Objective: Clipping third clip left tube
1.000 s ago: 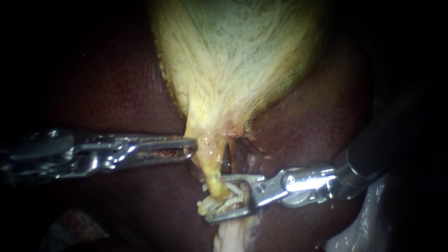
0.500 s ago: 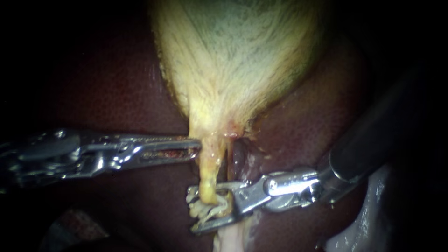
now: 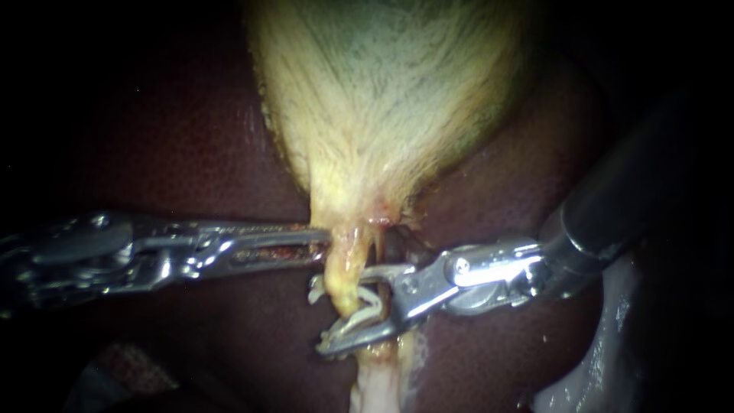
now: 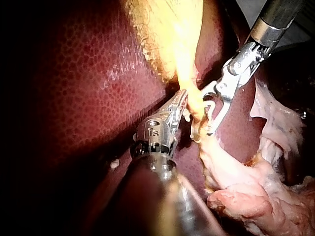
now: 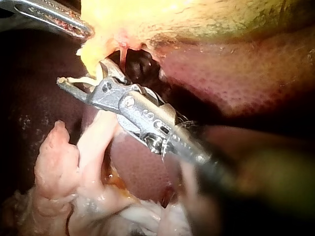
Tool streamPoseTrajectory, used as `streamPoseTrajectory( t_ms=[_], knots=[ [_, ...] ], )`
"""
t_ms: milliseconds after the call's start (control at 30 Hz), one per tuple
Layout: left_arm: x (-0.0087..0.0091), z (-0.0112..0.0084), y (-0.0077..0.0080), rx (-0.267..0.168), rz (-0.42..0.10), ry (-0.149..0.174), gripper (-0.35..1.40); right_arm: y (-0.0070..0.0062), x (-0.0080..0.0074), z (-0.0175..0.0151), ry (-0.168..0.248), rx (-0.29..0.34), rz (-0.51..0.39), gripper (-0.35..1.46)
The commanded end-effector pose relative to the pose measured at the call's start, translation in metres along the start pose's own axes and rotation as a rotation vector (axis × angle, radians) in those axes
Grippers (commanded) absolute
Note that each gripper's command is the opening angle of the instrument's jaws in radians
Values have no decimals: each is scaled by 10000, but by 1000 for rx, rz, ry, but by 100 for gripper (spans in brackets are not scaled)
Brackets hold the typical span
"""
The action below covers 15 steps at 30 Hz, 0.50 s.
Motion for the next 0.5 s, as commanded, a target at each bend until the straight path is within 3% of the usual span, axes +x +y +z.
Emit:
streamPoseTrajectory(
  t_ms=[33, 167, 233, 300, 500],
  knots=[
    [0, 0, 0, -1, 0, 0, -35, 0, -1, 1, 0, 0, 1, 48],
    [0, 0, 0, -1, 0, 0, -35, 4, -3, -1, 1, -20, 1, 32],
    [0, 0, 0, -1, 0, 0, -35, 3, -6, -6, 2, -42, 1, -9],
    [0, 0, 0, -1, 0, 0, -35, 3, -10, -13, 4, -73, -2, -29],
    [0, 0, -1, -1, 0, 0, -35, 6, -16, -19, 4, -102, 8, -35]
  ],
)
